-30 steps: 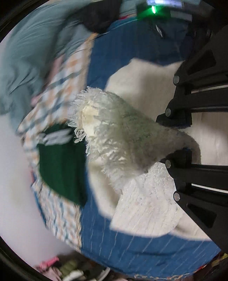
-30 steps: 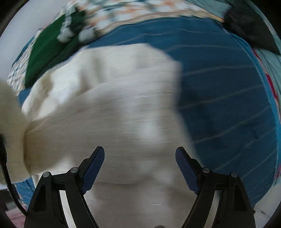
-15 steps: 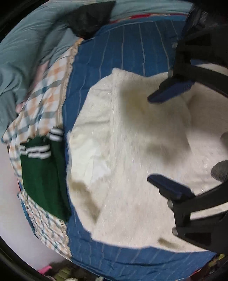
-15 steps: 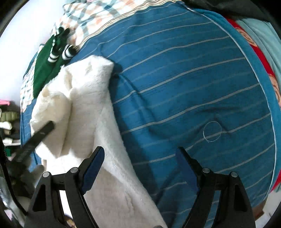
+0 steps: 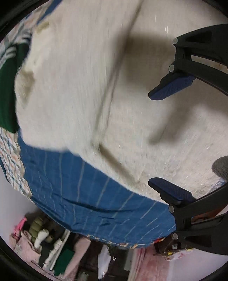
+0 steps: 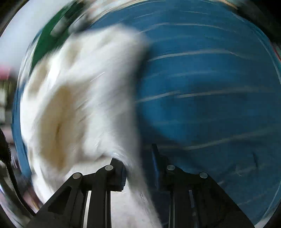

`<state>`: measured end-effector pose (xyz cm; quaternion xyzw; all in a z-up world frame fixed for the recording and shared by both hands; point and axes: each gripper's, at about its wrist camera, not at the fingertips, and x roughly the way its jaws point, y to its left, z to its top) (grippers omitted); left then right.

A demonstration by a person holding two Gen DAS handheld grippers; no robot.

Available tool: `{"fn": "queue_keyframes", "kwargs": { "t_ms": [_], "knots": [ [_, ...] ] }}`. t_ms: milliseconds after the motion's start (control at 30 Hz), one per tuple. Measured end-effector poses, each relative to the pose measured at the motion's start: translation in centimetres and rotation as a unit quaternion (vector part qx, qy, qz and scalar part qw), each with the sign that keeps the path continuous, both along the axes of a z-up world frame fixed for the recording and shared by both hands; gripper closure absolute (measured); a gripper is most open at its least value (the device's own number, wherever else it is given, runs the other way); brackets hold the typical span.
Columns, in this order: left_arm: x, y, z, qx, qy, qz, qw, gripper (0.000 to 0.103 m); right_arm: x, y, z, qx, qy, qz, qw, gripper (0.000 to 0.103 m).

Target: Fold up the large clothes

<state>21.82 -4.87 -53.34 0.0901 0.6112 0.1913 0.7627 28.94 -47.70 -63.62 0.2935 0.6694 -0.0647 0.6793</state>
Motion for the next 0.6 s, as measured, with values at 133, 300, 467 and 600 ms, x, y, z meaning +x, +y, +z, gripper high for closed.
{"fn": "queue_keyframes", "kwargs": {
  "t_ms": [133, 300, 467, 600],
  "knots": [
    [0.3, 1.2, -3.1, -0.003, 0.029, 0.026, 0.9992, 0.013, -1.2, -0.6, -1.8, -0.002, 0.035, -0.018, 0.999, 0.076],
    [0.5, 1.4, -5.1, 0.013, 0.013, 0.009, 0.9998, 0.0, -0.3, 0.5, 1.3, -0.038, 0.027, 0.035, 0.998, 0.059],
    [0.3, 3.5, -4.5, -0.061, 0.011, 0.044, 0.9971, 0.0, -0.4, -1.3, 5.5, 0.017, -0.02, -0.028, 0.999, 0.057],
    [-0.1, 4.1, -1.9, -0.062, -0.002, 0.067, 0.9958, 0.0, 1.8, 0.8, 5.2, 0.14, -0.064, -0.019, 0.988, 0.038]
  ]
}}
